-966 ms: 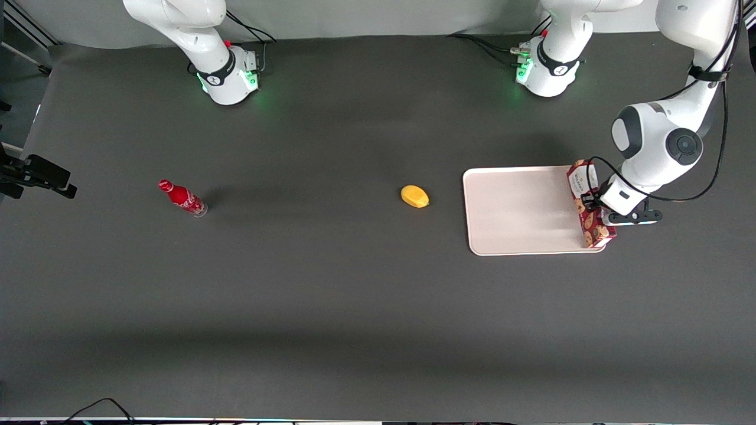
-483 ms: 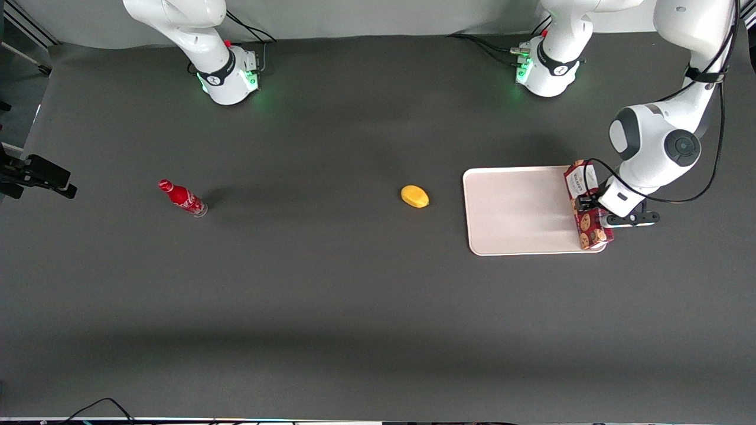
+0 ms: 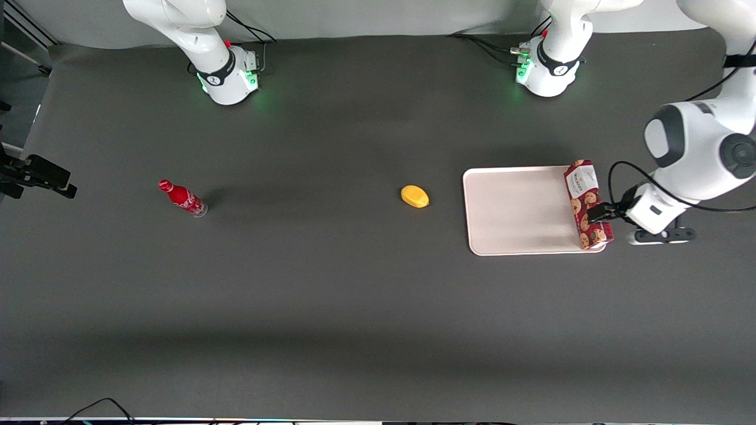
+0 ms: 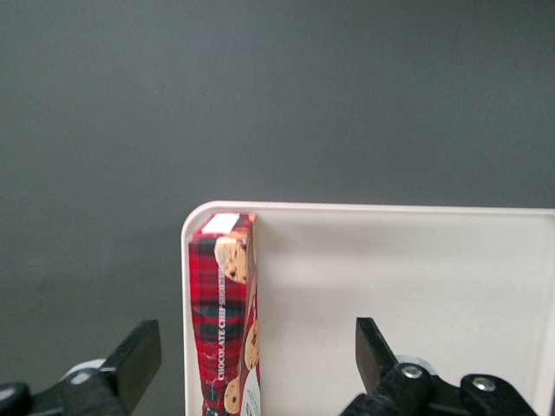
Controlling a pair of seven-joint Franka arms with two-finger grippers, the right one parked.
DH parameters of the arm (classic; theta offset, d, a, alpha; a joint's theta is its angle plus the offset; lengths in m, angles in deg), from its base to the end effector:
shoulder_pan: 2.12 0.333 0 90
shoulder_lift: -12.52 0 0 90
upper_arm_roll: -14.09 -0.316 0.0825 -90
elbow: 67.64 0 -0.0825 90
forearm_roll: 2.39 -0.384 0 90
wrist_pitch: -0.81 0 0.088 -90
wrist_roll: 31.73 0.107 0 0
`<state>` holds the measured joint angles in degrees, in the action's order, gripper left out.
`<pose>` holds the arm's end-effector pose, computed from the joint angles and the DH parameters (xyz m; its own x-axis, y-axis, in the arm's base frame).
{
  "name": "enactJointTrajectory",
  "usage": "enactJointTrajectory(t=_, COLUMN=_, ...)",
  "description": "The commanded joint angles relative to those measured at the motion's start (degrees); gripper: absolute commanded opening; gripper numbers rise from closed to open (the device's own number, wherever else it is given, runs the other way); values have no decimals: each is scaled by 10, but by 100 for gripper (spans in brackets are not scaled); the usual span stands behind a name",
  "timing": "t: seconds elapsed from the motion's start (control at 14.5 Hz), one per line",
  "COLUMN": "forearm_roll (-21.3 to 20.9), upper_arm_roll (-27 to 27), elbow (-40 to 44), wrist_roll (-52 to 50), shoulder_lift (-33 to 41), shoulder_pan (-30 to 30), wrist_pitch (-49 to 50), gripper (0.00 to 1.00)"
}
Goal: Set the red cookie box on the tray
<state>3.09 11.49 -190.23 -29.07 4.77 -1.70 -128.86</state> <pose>0.5566 0.0266 0.3414 0.9977 0.0670 -0.0103 0.0675 -0.9954 0.0673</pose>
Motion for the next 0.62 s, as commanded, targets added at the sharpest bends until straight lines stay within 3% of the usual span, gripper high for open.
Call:
enactJointTrajectory(t=0.0, forearm_roll=-5, upper_arm_roll=-1, elbow=69, wrist_roll=-15, shoulder_lift=34, shoulder_pan=-4, wrist_pitch=76, gripper=100)
enactJointTrajectory(t=0.14, forearm_roll=-13, upper_arm_roll=-2, elbow=158, wrist_roll=-16, shoulder_lift=34, shoulder_pan=-4, wrist_pitch=193, gripper=100)
enactJointTrajectory(t=0.34, forearm_roll=-61, upper_arm_roll=12, elbow=264, wrist_roll=-35, shoulder_lift=41, shoulder_pan=-4, wrist_pitch=319, gripper=100)
enactJointTrajectory(t=0.55, forearm_roll=-62, upper_arm_roll=22, elbow=281, wrist_roll=-35, shoulder_lift=76, shoulder_pan=-4, wrist_pitch=352, gripper=100)
